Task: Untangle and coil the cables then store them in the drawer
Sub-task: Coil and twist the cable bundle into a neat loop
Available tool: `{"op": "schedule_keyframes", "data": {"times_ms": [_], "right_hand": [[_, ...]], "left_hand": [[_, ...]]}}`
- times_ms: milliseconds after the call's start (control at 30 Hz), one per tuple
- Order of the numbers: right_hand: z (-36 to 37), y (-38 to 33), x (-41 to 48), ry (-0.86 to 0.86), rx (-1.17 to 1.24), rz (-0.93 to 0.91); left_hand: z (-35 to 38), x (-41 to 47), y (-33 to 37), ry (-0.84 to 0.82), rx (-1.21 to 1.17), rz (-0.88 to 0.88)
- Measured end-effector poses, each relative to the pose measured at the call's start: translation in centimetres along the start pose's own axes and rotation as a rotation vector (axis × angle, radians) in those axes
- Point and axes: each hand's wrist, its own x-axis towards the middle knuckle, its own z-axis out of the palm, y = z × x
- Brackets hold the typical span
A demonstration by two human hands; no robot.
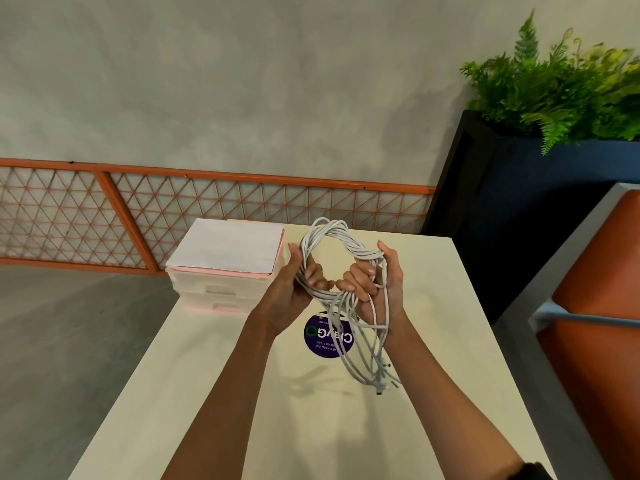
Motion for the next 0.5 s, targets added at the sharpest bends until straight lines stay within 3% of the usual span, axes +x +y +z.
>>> {"op": "schedule_keyframes", "data": {"times_ms": [300, 400, 500], "right_hand": [[-0.1, -1.3, -0.6, 0.196, -0.226, 0.004], [0.0, -1.1, -0.7, 0.255, -0.326, -0.002], [-0.1, -0.6, -0.6, 0.289, -0.399, 0.008]], "left_hand": [[-1.6, -0.8, 2.9, -0.158, 0.339, -0.177], [-0.6, -0.4, 4.4, -0.101, 0.503, -0.266], [0.8, 0.2, 4.8, -0.034, 0.797, -0.227]]}}
